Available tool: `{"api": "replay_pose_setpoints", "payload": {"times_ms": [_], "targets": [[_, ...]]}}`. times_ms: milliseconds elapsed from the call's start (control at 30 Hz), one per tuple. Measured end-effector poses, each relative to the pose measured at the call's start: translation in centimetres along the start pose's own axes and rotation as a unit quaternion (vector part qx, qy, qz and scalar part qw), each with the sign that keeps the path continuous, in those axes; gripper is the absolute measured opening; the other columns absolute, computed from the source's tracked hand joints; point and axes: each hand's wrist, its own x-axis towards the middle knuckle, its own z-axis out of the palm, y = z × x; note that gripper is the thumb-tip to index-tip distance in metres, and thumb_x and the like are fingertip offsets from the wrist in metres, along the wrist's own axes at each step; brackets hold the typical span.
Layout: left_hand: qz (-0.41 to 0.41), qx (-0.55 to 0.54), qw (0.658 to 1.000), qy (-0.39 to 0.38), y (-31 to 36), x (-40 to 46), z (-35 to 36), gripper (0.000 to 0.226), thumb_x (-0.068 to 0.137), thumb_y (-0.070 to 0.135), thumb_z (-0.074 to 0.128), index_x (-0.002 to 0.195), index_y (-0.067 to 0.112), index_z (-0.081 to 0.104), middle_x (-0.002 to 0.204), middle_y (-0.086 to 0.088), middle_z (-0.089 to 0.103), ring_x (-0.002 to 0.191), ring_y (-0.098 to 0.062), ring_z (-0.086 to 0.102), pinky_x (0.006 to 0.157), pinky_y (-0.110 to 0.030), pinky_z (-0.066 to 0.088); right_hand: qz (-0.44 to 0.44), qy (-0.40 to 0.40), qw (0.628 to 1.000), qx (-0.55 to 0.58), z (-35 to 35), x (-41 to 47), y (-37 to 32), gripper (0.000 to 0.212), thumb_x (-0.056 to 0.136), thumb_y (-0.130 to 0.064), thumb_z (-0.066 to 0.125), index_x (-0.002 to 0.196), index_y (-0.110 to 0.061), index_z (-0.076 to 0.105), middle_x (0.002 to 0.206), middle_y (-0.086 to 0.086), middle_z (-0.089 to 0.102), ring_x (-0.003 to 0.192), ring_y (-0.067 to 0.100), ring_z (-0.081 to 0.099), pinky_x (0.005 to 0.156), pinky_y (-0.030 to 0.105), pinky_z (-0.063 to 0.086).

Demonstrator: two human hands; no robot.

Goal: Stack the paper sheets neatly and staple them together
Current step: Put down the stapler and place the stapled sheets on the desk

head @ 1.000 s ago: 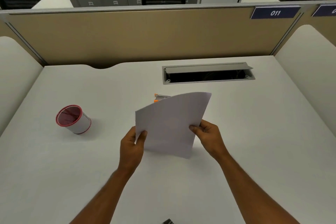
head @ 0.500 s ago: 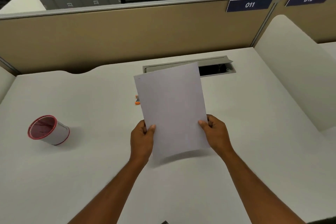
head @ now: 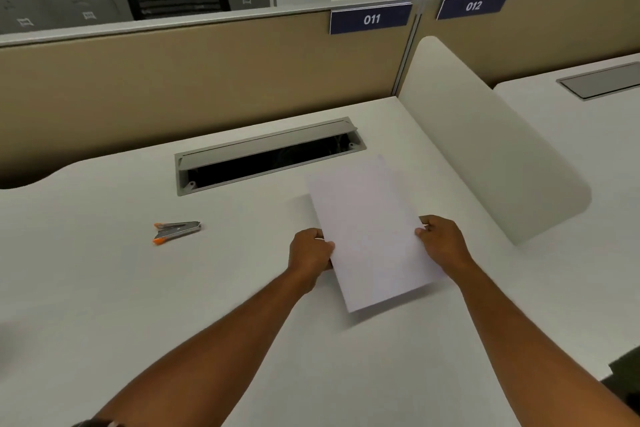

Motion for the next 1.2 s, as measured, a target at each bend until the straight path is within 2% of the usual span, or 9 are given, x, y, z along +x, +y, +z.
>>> {"api": "replay_pose_setpoints", "payload": {"times_ms": [133, 300, 400, 500, 567, 833, 933, 1100, 1200], "targets": [[-0.012, 0.002, 0.999, -0.040, 1.7, 3.7, 5.1, 0.013, 0.087, -0.010, 0.055, 0.094, -0.013, 0.065, 0.099, -0.020, 0.073, 0.083, -0.030, 0.074, 0.067, -0.038, 0.064, 0.010, 0.028, 1.000, -0.002, -3.3, 5.0, 1.2, 0.038, 0.090, -0.009, 0.060, 0.128, -0.006, 0.064, 0.134, 0.013, 0.063, 0.126, 0.028, 0.056, 0.111, 0.037, 0.040], [-0.019, 0.018, 0.998, -0.049, 3.5, 7.6, 9.5, 0.016, 0.084, -0.012, 0.057, 0.088, 0.000, 0.067, 0.101, -0.024, 0.072, 0.080, -0.032, 0.074, 0.067, -0.042, 0.064, 0.006, 0.061, 0.998, -0.016, -6.1, 9.8, 1.8, 0.036, 0.090, -0.007, 0.060, 0.125, -0.005, 0.067, 0.130, 0.014, 0.066, 0.123, 0.030, 0.059, 0.109, 0.036, 0.041], [-0.031, 0.013, 0.998, -0.048, 4.1, 9.0, 10.8, 0.012, 0.084, -0.013, 0.058, 0.083, -0.004, 0.065, 0.086, -0.021, 0.072, 0.063, -0.028, 0.072, 0.062, -0.039, 0.064, 0.015, 0.073, 0.997, -0.017, -6.6, 11.7, 2.1, 0.035, 0.090, -0.006, 0.060, 0.125, -0.004, 0.067, 0.131, 0.015, 0.065, 0.125, 0.031, 0.057, 0.109, 0.034, 0.039], [-0.053, -0.005, 0.998, -0.033, 4.2, 10.1, 11.6, 0.032, 0.081, -0.021, 0.052, 0.062, 0.005, 0.053, 0.061, -0.013, 0.058, 0.038, -0.020, 0.055, 0.046, -0.028, 0.054, 0.016, 0.073, 0.997, -0.035, -6.2, 13.5, 2.6, 0.036, 0.091, -0.006, 0.057, 0.125, -0.003, 0.066, 0.133, 0.017, 0.064, 0.127, 0.032, 0.056, 0.110, 0.034, 0.037], [-0.066, -0.007, 0.998, -0.023, 4.2, 10.4, 12.0, 0.042, 0.079, -0.023, 0.050, 0.054, 0.010, 0.043, 0.054, -0.008, 0.046, 0.031, -0.016, 0.044, 0.046, -0.022, 0.047, 0.021, 0.071, 0.996, -0.044, -5.9, 14.4, 3.0, 0.036, 0.092, -0.006, 0.055, 0.126, -0.004, 0.066, 0.132, 0.017, 0.064, 0.126, 0.033, 0.056, 0.110, 0.034, 0.037], [-0.036, 0.038, 0.998, -0.026, 3.7, 11.9, 13.1, 0.034, 0.049, -0.012, 0.040, 0.045, 0.021, 0.033, 0.061, -0.006, 0.033, 0.053, -0.022, 0.042, 0.062, -0.037, 0.036, 0.046, 0.108, 0.990, -0.074, -5.2, 15.6, 3.7, 0.041, 0.090, -0.005, 0.049, 0.128, -0.006, 0.064, 0.135, 0.017, 0.062, 0.127, 0.035, 0.055, 0.109, 0.035, 0.039], [-0.023, 0.094, 0.994, -0.040, 2.9, 12.8, 13.3, 0.023, 0.056, 0.001, 0.046, 0.058, 0.024, 0.043, 0.074, -0.020, 0.056, 0.063, -0.034, 0.063, 0.068, -0.039, 0.055, 0.037, 0.109, 0.988, -0.104, -5.0, 15.5, 3.8, 0.039, 0.089, -0.005, 0.048, 0.123, -0.005, 0.068, 0.131, 0.018, 0.064, 0.122, 0.037, 0.057, 0.103, 0.034, 0.044], [-0.003, 0.069, 0.996, -0.053, 3.1, 12.1, 12.9, 0.030, 0.061, -0.006, 0.047, 0.078, 0.018, 0.054, 0.088, -0.015, 0.058, 0.066, -0.028, 0.063, 0.062, -0.039, 0.051, 0.030, 0.108, 0.985, -0.128, -5.1, 15.4, 3.7, 0.034, 0.087, -0.005, 0.047, 0.112, 0.000, 0.069, 0.122, 0.023, 0.067, 0.115, 0.039, 0.059, 0.091, 0.033, 0.045], [-0.006, 0.066, 0.996, -0.066, 3.5, 11.3, 12.7, 0.047, 0.073, -0.005, 0.052, 0.118, 0.010, 0.060, 0.109, -0.019, 0.065, 0.073, -0.029, 0.069, 0.075, -0.047, 0.061, 0.028, 0.114, 0.984, -0.135, -5.2, 14.9, 3.3, 0.036, 0.089, -0.004, 0.047, 0.118, -0.001, 0.069, 0.130, 0.021, 0.063, 0.120, 0.039, 0.057, 0.100, 0.035, 0.044]]}}
